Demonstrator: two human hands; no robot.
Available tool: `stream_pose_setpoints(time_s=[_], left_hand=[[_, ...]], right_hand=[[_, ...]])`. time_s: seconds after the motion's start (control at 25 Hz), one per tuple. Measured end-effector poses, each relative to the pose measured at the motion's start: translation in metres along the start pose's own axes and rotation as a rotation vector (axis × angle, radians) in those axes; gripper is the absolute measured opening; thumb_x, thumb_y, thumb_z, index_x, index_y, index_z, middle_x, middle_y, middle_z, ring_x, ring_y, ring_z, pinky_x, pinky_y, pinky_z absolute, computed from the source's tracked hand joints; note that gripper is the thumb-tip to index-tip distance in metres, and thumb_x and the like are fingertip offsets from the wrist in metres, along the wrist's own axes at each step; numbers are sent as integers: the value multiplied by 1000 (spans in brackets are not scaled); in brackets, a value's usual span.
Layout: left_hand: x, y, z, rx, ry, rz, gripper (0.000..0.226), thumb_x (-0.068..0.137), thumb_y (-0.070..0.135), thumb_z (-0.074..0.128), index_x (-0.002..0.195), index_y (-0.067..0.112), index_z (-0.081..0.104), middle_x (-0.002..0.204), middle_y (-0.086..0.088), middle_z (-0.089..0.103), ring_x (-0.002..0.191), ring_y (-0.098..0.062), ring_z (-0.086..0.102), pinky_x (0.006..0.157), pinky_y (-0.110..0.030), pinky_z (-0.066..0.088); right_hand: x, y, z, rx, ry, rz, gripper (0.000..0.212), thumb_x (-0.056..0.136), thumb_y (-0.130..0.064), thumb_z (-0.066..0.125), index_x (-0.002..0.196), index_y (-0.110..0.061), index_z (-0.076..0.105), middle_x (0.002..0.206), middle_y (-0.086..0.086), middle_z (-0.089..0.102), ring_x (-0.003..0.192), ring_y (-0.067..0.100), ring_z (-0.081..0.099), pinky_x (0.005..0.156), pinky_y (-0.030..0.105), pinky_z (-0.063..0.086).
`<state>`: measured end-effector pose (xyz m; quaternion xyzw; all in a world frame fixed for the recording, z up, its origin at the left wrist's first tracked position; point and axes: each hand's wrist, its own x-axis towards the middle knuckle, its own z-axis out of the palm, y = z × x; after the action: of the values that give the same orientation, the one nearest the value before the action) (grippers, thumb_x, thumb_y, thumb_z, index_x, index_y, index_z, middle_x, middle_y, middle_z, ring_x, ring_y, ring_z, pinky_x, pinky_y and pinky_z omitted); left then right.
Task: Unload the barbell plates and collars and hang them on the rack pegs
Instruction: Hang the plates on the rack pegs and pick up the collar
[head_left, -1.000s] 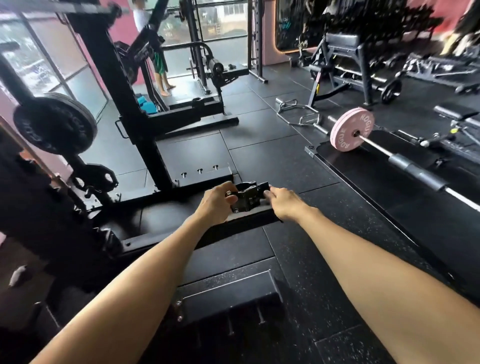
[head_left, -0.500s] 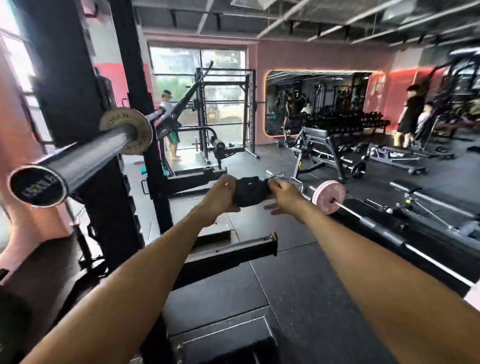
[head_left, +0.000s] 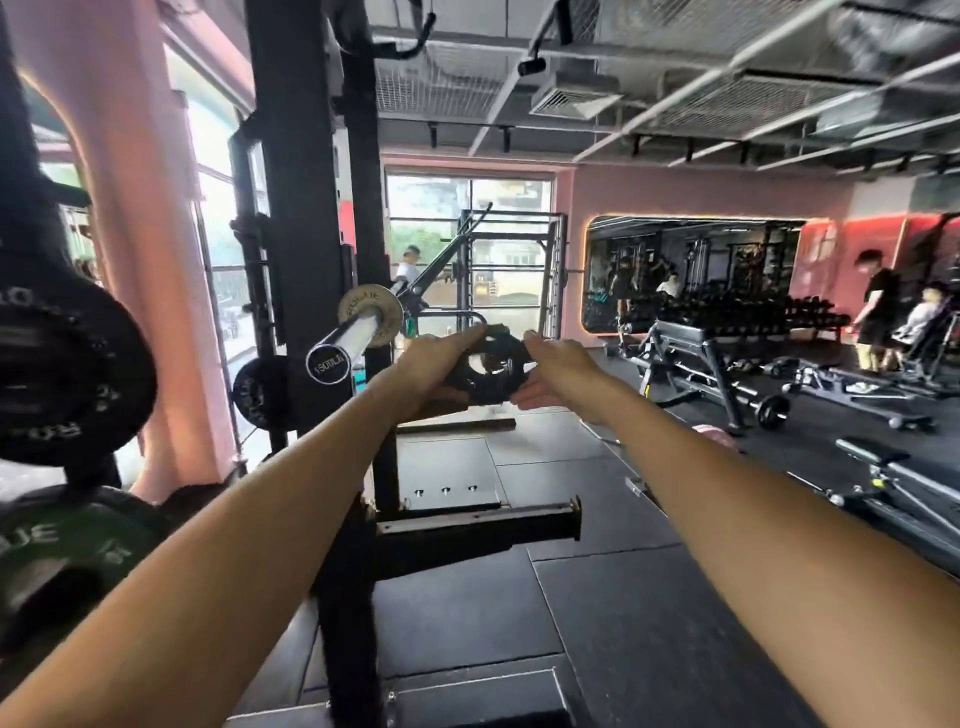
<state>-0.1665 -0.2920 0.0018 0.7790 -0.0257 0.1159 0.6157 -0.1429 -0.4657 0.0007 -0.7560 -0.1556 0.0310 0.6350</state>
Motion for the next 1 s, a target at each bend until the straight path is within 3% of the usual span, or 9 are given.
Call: stream_pose_setpoints(time_s=[0.04,0.12,0.2,0.28,0.36,0.48,0.56,0.76,1.0], left_hand=[[-16,6,-5,-8,30,-24,66,63,57,74,111,12,71,110,-19,70,90,-29,72,67,-37,59],[-43,18,-20,-12,86,-38,69,71,57,72,118,8,65,111,-17,70,86,-26,72,64,-35,60],[-64,25,-41,-50,162,-60,71,74,52,74,127,8,58,114,-18,67,79,-26,73,63,-37,60],[-81,27,-66,-71,218,-103,73,66,52,77,123,9,61,118,-16,66,82,-29,73,66,-42,62],[-90,24,-87,-36,203,-124,59,78,49,71,121,8,64,120,-15,67,94,-31,72,74,-46,61],[-93,22,-110,-8,176,-144,54,93,48,54,130,9,57,124,-13,64,99,-28,68,78,-41,61],[-87,19,-124,-13,192,-154,53,92,47,56,128,8,58,122,-13,65,97,-27,69,74,-39,62],[-62,2,-148,-72,206,-194,55,74,46,71,111,7,67,112,-18,69,95,-31,70,67,-39,61],[-16,-21,-157,-54,189,-186,64,81,51,65,123,3,59,113,-17,68,88,-27,70,59,-33,58]], right_hand=[[-9,-5,7,6,-24,-5,52,100,-40,42,127,4,47,105,36,63,65,31,68,63,35,61],[-25,-15,23,26,-62,-18,53,98,-41,47,127,3,47,109,35,62,57,26,69,55,30,60],[-41,-26,44,31,-100,-45,53,97,-42,50,123,5,49,99,30,64,52,23,68,53,29,60],[-49,-35,68,30,-123,-83,57,96,-42,53,117,11,53,85,27,63,50,22,66,54,31,60],[-50,-40,90,16,-146,-105,60,94,-43,55,116,13,53,78,25,64,50,23,66,57,34,61],[-41,-47,117,-31,-153,-130,64,93,-44,57,119,15,51,74,26,65,48,22,67,52,31,59],[-30,-51,132,-72,-138,-139,67,93,-47,56,122,13,49,73,26,66,46,21,67,49,28,56],[1,-48,155,-95,-108,-126,62,95,-44,54,124,11,47,69,22,65,46,22,67,56,33,60],[41,-33,171,-112,-35,-107,57,97,-39,52,123,11,45,81,23,61,48,22,65,54,34,59]])
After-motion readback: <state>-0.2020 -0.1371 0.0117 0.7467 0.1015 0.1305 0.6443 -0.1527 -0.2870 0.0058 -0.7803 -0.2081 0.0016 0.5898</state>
